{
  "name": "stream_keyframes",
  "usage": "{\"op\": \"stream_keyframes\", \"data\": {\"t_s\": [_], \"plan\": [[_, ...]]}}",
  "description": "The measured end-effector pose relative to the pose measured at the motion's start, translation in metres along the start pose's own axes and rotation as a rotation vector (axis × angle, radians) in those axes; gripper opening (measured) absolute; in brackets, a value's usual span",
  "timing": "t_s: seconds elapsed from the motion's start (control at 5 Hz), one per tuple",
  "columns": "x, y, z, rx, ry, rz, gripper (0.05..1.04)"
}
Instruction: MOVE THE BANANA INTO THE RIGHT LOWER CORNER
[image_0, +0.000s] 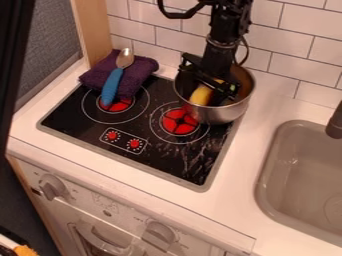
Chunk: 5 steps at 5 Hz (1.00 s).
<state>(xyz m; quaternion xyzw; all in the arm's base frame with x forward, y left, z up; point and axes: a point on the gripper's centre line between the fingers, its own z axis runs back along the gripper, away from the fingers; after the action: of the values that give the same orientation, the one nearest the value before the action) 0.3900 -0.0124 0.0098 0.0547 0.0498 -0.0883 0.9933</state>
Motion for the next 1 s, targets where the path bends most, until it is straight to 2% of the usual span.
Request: {"op": "stream_keyframes", "data": {"t_s": [0.2, 0.4, 0.6, 0.8, 1.0], "plan": [[-0.009, -0.005, 0.022, -0.081, -0.045, 0.000, 0.536], [-0.037, -0.005, 0.073, -0.092, -0.173, -0.021, 0.536], [-0.085, 0.000, 0.072, -0.087, -0.154, -0.008, 0.536], [-0.125, -0.003, 0.048, -0.103, -0.082, -0.007, 0.536], [-0.142, -0.012, 0.030, -0.111, -0.034, -0.026, 0.536]]}}
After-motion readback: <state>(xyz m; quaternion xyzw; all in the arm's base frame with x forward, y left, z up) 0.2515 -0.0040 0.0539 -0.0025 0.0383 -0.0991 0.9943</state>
